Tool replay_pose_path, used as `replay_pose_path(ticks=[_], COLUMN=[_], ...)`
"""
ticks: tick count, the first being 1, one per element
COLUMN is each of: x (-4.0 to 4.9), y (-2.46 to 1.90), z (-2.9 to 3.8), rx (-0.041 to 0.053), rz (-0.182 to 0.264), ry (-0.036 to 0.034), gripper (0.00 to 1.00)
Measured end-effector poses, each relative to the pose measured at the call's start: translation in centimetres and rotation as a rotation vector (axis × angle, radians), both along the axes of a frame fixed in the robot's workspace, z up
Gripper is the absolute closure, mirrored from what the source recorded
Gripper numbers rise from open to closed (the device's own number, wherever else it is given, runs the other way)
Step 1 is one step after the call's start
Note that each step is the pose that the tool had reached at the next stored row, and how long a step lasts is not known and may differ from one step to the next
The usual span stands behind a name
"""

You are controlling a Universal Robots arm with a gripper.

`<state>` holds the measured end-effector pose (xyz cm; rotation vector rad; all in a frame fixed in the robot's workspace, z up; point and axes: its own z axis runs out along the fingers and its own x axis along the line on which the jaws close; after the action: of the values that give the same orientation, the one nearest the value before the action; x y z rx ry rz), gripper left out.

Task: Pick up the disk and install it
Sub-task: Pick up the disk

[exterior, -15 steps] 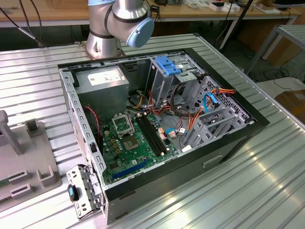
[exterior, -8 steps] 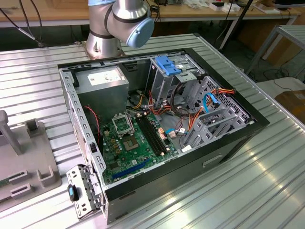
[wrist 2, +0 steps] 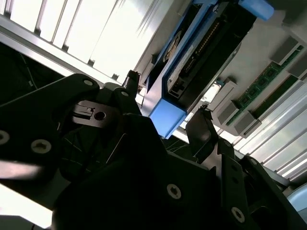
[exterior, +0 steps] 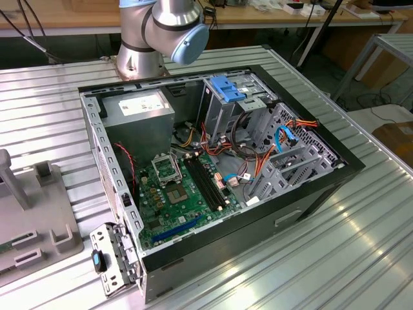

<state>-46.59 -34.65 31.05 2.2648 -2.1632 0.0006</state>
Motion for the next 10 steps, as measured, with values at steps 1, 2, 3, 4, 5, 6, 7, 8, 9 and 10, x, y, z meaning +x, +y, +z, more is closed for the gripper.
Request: replay_pose_path(ticks=[1,2,3,4,5,6,7,8,9,10], x=[0.0,0.0,0.0,0.0,0.0,0.0,0.0,0.0,0.0,0.0], y=[0.0,0.0,0.0,0.0,0.0,0.0,0.0,0.0,0.0,0.0], z=[0.0,0.0,0.0,0.0,0.0,0.0,0.01,0.0,0.01,0.01], rx=[0.0,0.0,0.0,0.0,0.0001,0.0001,0.0001,0.0002,0.0001,0.0001], rz=[0.0,0.0,0.0,0.0,0.0,0.0,0.0,0.0,0.0,0.0], ry=[0.0,0.0001,0.0001,0.0,0.0,0.0,0.0001,0.0001,0.0001,0.0001], gripper=[0.35,0.42,0.49,0.49,0.49,0.49,0.57,0.57,0.64,0.64])
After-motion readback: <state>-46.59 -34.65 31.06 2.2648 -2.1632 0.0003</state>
